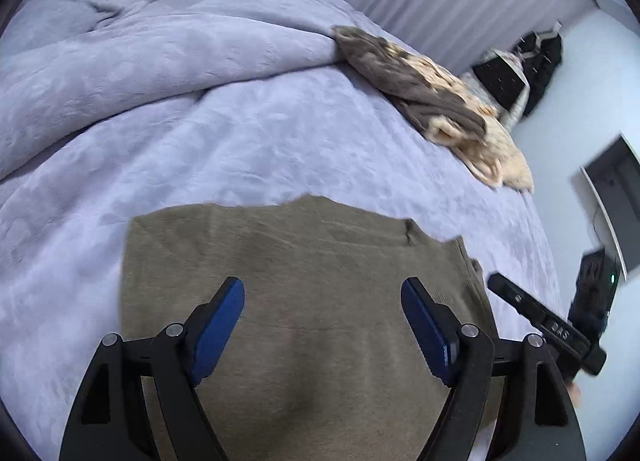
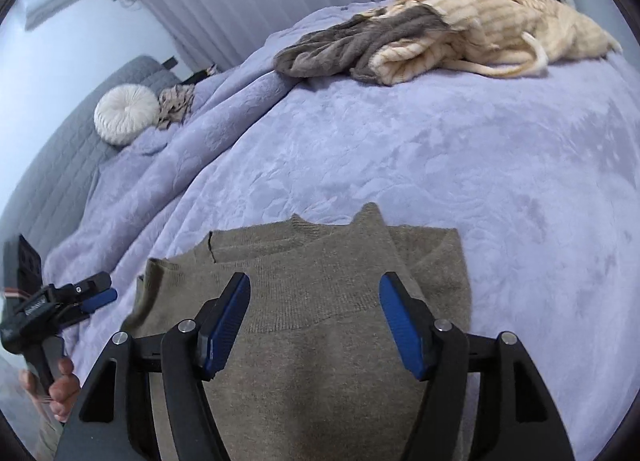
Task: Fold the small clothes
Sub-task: 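Withdraw both grippers from the folded sweater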
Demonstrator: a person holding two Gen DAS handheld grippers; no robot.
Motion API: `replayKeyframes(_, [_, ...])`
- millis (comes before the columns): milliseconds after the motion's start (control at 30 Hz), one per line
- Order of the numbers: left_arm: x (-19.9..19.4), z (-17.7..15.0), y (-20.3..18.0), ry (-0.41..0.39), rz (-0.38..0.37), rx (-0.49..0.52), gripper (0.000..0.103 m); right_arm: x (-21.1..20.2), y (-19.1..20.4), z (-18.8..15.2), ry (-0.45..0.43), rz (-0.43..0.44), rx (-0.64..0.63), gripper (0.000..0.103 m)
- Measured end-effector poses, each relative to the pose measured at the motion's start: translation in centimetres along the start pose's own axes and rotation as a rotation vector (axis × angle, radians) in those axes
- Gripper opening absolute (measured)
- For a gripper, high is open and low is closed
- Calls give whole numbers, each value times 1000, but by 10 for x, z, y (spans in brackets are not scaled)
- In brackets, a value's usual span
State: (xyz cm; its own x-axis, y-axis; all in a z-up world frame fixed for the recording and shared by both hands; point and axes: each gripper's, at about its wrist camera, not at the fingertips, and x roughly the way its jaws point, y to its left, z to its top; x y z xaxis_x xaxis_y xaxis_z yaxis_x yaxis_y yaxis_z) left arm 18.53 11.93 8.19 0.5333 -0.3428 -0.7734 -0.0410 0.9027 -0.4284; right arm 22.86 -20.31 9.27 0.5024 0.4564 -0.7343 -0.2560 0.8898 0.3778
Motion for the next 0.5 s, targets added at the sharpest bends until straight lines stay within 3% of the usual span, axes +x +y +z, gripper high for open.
replayKeyframes(100, [32, -3, -11, 63, 67, 82, 81, 24, 30, 1, 53, -33, -179, 71])
replayKeyframes(233, [55, 7, 25, 76, 162, 37, 81, 55, 31, 3, 115, -101, -255, 71])
replayKeyframes(300, [56, 12, 53, 71, 135, -38, 81, 65, 14, 6, 134, -149, -232, 71])
replayKeyframes(367, [56, 13, 70, 70, 73, -83, 81, 71, -7, 6, 144, -143, -180, 70])
replayKeyframes(500, [61, 10, 72, 68, 67, -39, 81, 73, -20, 2, 125, -104, -150, 69])
